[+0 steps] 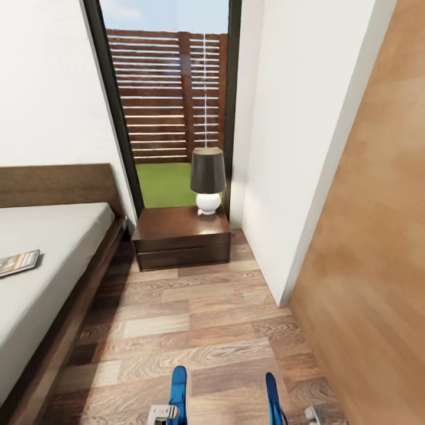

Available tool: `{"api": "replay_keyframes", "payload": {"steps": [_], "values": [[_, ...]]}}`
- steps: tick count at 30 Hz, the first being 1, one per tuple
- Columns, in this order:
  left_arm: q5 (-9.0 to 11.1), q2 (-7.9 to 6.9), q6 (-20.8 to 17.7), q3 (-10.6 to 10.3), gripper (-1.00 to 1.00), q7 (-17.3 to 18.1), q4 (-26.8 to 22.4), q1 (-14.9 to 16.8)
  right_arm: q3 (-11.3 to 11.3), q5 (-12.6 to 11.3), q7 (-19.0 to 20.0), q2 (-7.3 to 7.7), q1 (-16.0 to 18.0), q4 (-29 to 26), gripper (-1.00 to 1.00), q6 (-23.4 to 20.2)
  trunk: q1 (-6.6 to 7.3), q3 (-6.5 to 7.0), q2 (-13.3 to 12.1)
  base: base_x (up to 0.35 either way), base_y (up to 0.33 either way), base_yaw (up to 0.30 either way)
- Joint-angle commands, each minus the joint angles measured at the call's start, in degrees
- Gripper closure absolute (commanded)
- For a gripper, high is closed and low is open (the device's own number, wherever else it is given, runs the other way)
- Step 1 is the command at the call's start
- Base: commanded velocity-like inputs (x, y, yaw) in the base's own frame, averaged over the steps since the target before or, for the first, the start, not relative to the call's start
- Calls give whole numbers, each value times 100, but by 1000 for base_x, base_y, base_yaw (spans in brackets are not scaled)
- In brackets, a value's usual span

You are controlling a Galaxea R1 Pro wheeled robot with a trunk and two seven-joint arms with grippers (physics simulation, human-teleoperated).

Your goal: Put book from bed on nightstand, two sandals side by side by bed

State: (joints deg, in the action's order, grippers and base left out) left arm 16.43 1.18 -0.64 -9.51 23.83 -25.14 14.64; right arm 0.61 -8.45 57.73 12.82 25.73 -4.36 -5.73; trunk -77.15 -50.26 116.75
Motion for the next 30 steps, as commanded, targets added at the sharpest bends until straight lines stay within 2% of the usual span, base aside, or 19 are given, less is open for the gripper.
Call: {"api": "replay_keyframes", "payload": {"steps": [1,30], "values": [[53,-3,-7,-24,100,7,-1,3,0,-50,19,1,2,-3,100,-60,-3,-5,2,329,0,0],[68,-13,-7,-8,100,35,-8,3,0,-47,19,1,2,-3,100,-60,-3,-5,2,314,-27,0]]}}
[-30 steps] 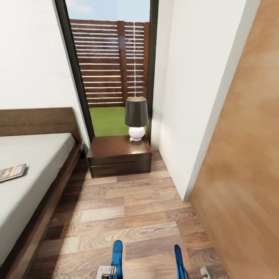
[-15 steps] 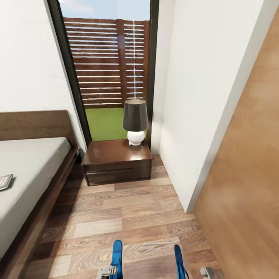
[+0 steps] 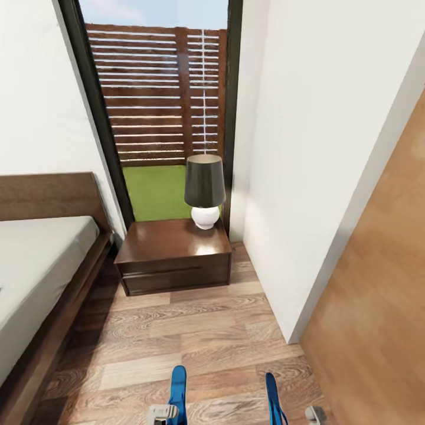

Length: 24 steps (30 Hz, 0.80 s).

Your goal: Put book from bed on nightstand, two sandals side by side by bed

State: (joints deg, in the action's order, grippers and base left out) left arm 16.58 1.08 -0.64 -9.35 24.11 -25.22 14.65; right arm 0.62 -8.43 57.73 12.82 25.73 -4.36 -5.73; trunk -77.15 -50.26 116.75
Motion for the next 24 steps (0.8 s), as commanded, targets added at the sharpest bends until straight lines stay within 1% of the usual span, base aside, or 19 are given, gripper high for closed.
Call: {"api": "replay_keyframes", "payload": {"steps": [1,18,24], "values": [[54,-3,-7,-24,100,9,0,3,0,-50,19,1,2,-3,100,-60,-2,-5,2,317,0,0],[36,-3,-7,-28,100,-2,0,3,3,-44,19,1,2,20,100,-60,-2,-5,2,324,-1,0],[40,-3,-7,-31,100,-11,0,3,3,-44,19,1,2,31,100,-60,-2,-5,2,285,-106,0]]}}
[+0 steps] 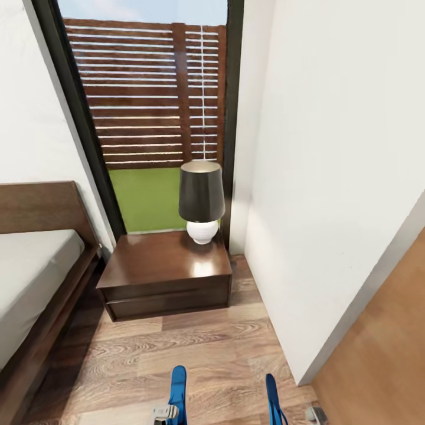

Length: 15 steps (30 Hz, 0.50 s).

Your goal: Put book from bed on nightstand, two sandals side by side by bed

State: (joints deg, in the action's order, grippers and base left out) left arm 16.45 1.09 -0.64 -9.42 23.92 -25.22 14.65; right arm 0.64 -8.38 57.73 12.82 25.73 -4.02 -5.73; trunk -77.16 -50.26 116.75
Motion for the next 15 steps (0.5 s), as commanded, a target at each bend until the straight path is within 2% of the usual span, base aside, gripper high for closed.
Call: {"api": "replay_keyframes", "payload": {"steps": [1,15], "values": [[55,-3,-7,-24,100,8,-1,3,-1,-50,19,1,2,-3,100,-60,-2,-5,2,281,-64,0],[53,-3,-7,-24,100,7,-1,3,-1,-50,19,1,2,-3,100,-60,-2,-5,2,296,-29,0]]}}
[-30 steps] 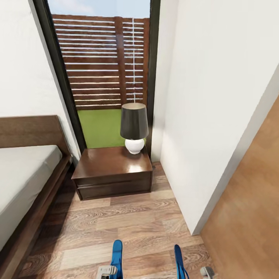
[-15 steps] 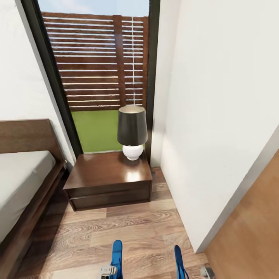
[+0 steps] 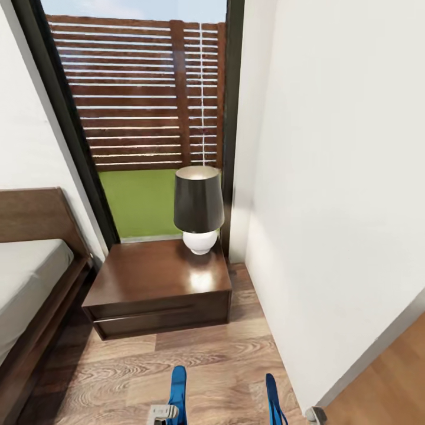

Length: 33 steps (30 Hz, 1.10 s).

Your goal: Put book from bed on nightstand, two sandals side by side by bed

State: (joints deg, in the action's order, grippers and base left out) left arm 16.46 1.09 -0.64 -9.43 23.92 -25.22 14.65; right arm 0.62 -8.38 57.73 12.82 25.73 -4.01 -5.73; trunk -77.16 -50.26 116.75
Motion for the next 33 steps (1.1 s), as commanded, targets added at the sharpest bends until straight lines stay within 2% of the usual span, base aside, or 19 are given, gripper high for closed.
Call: {"api": "replay_keyframes", "payload": {"steps": [1,13,21,33], "values": [[52,-3,-7,-24,100,8,0,3,1,-49,19,1,2,-3,100,-60,-2,-5,2,299,-69,0],[58,-3,-7,-17,100,8,0,3,3,-49,19,1,2,-3,100,-60,-2,-5,2,281,-117,0],[59,-3,-7,-15,100,8,0,3,-1,-51,19,1,2,-3,100,-60,-2,-45,2,29,-11,146],[59,-3,-7,-21,100,8,0,3,-1,-53,19,1,2,-3,100,-60,-2,-103,2,1,0,247]]}}
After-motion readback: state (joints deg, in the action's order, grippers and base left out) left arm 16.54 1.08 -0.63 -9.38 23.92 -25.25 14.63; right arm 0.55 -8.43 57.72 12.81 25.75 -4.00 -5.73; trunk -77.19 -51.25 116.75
